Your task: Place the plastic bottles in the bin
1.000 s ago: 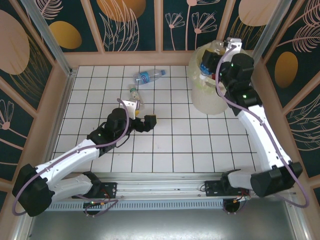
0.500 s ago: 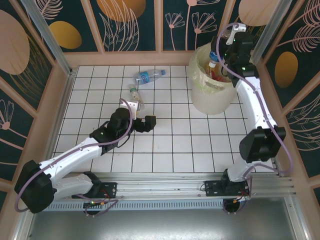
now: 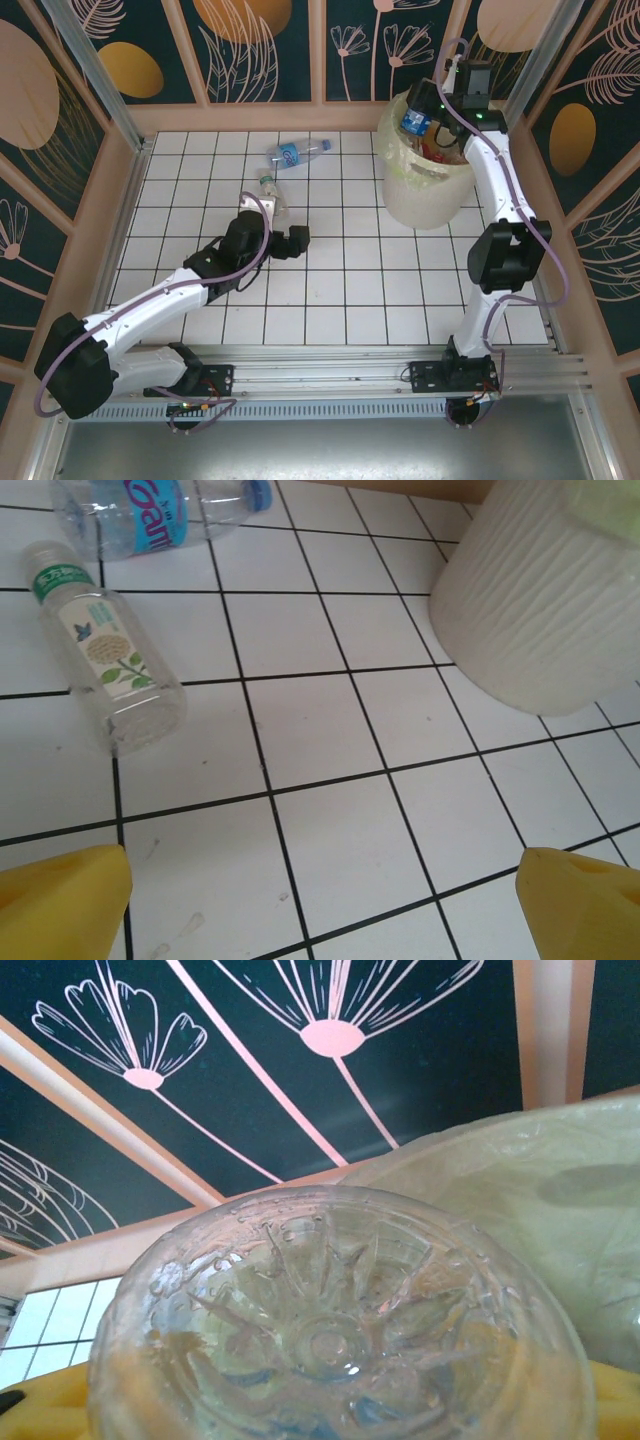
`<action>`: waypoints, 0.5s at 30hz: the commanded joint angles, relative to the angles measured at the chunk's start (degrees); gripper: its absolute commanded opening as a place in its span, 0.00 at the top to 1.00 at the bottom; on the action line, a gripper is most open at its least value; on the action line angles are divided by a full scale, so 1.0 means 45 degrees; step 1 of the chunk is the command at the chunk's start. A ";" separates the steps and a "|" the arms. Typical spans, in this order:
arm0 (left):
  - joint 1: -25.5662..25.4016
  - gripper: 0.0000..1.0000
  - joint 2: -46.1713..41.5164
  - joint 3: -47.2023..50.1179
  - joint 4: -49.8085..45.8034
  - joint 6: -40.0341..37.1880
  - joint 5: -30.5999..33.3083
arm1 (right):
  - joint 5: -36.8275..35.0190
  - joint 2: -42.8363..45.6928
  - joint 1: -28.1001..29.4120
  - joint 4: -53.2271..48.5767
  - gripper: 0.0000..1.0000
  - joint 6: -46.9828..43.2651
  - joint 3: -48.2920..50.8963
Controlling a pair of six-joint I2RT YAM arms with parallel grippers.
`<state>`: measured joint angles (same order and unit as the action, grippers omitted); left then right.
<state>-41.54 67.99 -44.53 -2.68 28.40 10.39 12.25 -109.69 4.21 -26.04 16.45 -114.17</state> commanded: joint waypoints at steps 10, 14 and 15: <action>0.0998 0.01 0.1146 -0.1090 -0.0992 0.0682 0.1251 | -0.0074 0.0475 -0.0475 -0.0666 0.17 0.0749 0.0313; 0.1482 0.01 0.1446 -0.1080 -0.0831 0.0547 0.1226 | -0.0553 0.0794 -0.0582 -0.0783 0.12 0.0575 0.0129; 0.1616 0.01 0.1585 -0.1100 -0.0802 0.0498 0.1179 | -0.0746 0.0872 -0.0618 -0.0875 0.11 0.0506 0.0078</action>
<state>-35.57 73.71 -47.97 -5.87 30.48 15.11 11.42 -109.12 2.13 -27.81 19.46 -112.75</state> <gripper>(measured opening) 0.986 0.882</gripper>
